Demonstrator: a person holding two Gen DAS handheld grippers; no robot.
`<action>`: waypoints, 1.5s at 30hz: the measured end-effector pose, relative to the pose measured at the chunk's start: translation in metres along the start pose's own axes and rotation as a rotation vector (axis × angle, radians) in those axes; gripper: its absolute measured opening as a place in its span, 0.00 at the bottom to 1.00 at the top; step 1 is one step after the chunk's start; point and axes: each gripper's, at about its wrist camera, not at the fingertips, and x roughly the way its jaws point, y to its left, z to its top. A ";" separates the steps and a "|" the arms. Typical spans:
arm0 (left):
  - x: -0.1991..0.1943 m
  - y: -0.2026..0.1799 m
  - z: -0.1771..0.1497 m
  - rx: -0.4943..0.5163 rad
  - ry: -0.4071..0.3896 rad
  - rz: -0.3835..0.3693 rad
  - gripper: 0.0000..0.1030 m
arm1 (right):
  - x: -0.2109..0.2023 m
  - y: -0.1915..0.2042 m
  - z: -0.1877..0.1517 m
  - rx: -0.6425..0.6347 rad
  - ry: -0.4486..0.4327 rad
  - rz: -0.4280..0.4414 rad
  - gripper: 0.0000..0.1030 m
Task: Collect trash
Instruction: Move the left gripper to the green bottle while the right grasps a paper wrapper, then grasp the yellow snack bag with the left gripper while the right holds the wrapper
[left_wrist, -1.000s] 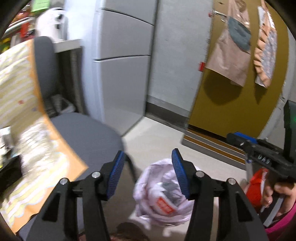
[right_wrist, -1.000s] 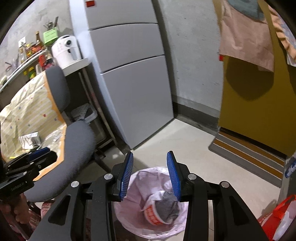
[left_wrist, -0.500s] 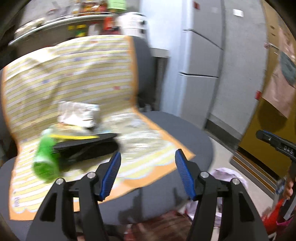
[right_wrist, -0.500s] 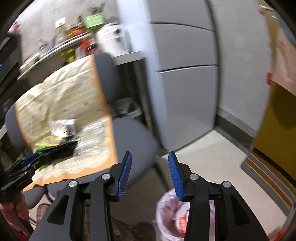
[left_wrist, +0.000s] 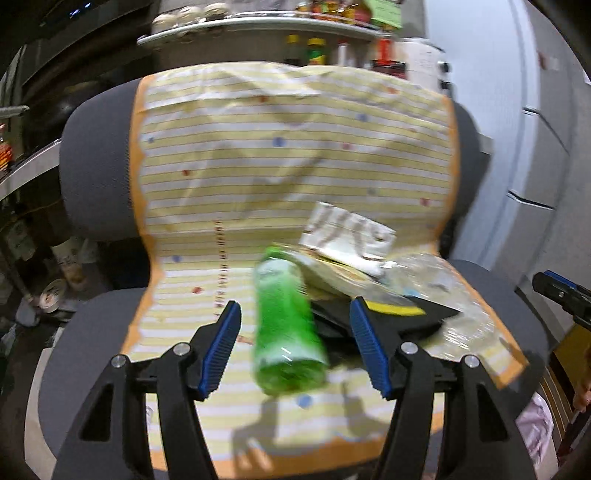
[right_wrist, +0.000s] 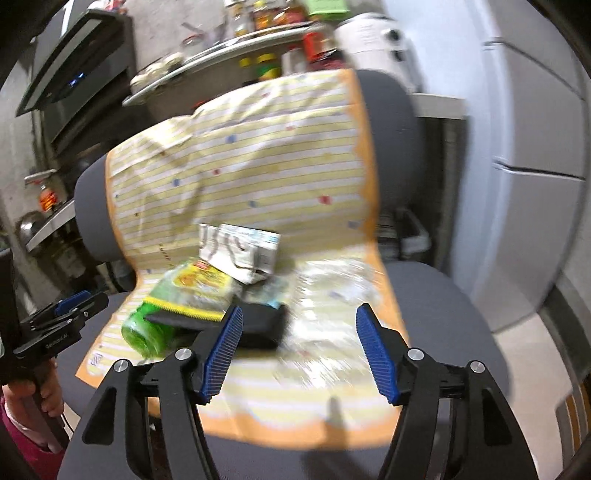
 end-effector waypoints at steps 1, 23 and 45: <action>0.004 0.005 0.002 -0.007 0.004 0.007 0.58 | 0.016 0.005 0.008 -0.014 0.008 0.022 0.63; 0.088 0.033 0.028 -0.039 0.094 0.011 0.58 | 0.216 0.060 0.056 -0.247 0.267 0.247 0.22; 0.022 0.005 0.014 -0.005 0.067 -0.058 0.58 | -0.042 0.037 0.053 -0.098 -0.159 0.010 0.02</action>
